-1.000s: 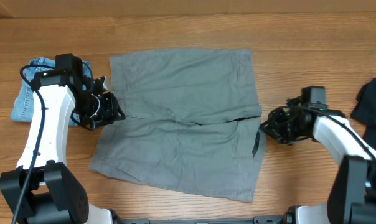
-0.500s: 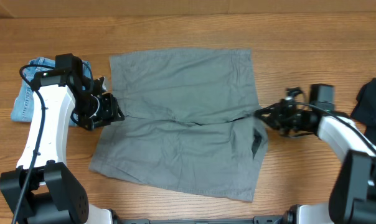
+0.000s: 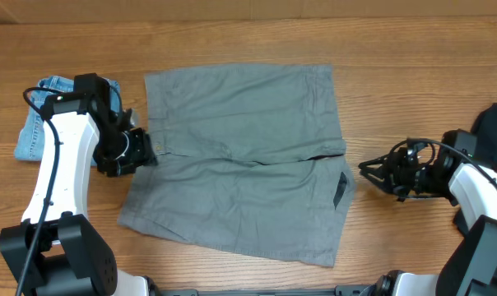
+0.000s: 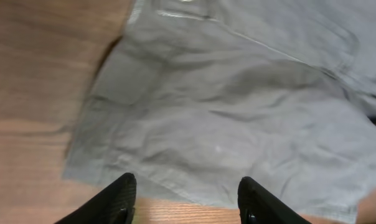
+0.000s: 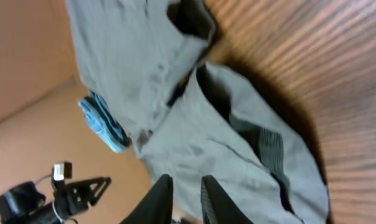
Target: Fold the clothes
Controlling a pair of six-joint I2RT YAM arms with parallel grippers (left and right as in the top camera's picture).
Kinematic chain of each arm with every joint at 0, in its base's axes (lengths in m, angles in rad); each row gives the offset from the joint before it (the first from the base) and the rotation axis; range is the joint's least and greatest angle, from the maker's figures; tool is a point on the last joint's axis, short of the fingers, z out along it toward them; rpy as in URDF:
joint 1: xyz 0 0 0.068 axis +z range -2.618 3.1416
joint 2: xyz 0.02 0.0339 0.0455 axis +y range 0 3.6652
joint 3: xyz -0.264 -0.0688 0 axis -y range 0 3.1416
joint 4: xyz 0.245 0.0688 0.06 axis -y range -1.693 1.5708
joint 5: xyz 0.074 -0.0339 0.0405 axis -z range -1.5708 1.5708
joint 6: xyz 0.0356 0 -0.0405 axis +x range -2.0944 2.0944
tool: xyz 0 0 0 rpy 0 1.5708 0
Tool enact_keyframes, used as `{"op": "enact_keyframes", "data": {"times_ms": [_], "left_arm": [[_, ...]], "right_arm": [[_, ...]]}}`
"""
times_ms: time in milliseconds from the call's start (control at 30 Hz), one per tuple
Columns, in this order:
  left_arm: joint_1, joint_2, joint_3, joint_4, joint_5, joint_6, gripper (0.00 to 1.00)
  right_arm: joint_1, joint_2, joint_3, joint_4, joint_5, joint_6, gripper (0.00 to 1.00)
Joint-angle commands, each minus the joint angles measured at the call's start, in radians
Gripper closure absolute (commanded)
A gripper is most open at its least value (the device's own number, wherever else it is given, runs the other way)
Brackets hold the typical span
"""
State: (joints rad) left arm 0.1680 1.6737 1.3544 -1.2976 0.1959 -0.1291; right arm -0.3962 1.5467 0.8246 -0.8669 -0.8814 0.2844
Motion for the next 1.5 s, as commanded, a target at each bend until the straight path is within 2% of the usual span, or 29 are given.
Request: {"op": "enact_keyframes", "data": {"times_ms": [0,167,267,333,367,467,600,800,867,1100,1167,1233,1267,1367,1467], "left_arm": [[0.055,-0.025,0.001,-0.008,-0.076,-0.09,0.47],[0.198,-0.024,-0.001,0.036,-0.062,-0.047,0.46],[0.239,-0.024,-0.018,0.114,0.135,0.135,0.59],[0.225,-0.024,-0.043,0.172,0.262,0.223,0.65],[0.21,-0.024,-0.06,0.205,0.268,0.24,0.67],[0.142,-0.018,-0.121,0.324,0.212,0.253,0.82],[0.01,0.02,-0.193,0.513,0.148,0.323,0.93],[-0.114,0.144,-0.215,0.739,-0.036,0.314,0.96],[-0.125,0.209,-0.215,0.808,-0.098,0.272,0.96],[-0.1,0.451,-0.207,1.04,-0.129,0.189,0.96],[-0.078,0.512,-0.185,1.096,-0.153,0.135,0.96],[-0.038,0.572,-0.131,1.104,-0.192,0.004,0.96],[-0.018,0.594,-0.1,1.096,-0.154,-0.031,0.96],[0.029,0.627,-0.021,1.087,0.014,-0.011,0.96],[0.035,0.613,0.036,1.038,0.045,0.029,0.96]], "right_arm": [[0.008,-0.051,0.014,-0.02,-0.002,-0.133,0.79],[0.009,-0.214,0.015,-0.05,0.006,-0.136,0.76],[0.01,-0.35,0.015,-0.08,0.049,-0.13,0.75],[0.01,-0.436,0.015,-0.105,0.082,-0.111,0.73],[0.011,-0.468,0.015,-0.117,0.095,-0.095,0.72],[0.028,-0.535,0.015,-0.165,0.1,-0.066,0.72],[0.064,-0.543,0.014,-0.219,0.153,-0.048,0.72],[0.12,-0.52,0.014,-0.22,0.205,-0.043,0.73],[0.134,-0.51,0.014,-0.211,0.212,-0.04,0.73],[0.16,-0.497,0.014,-0.18,0.257,0.029,0.73],[0.166,-0.497,0.014,-0.167,0.26,0.036,0.73],[0.175,-0.497,0.014,-0.158,0.268,0.036,0.73],[0.185,-0.497,0.014,-0.159,0.277,0.039,0.73],[0.224,-0.494,0.014,-0.165,0.331,0.04,0.72],[0.279,-0.476,0.013,-0.168,0.413,0.074,0.68]]}}
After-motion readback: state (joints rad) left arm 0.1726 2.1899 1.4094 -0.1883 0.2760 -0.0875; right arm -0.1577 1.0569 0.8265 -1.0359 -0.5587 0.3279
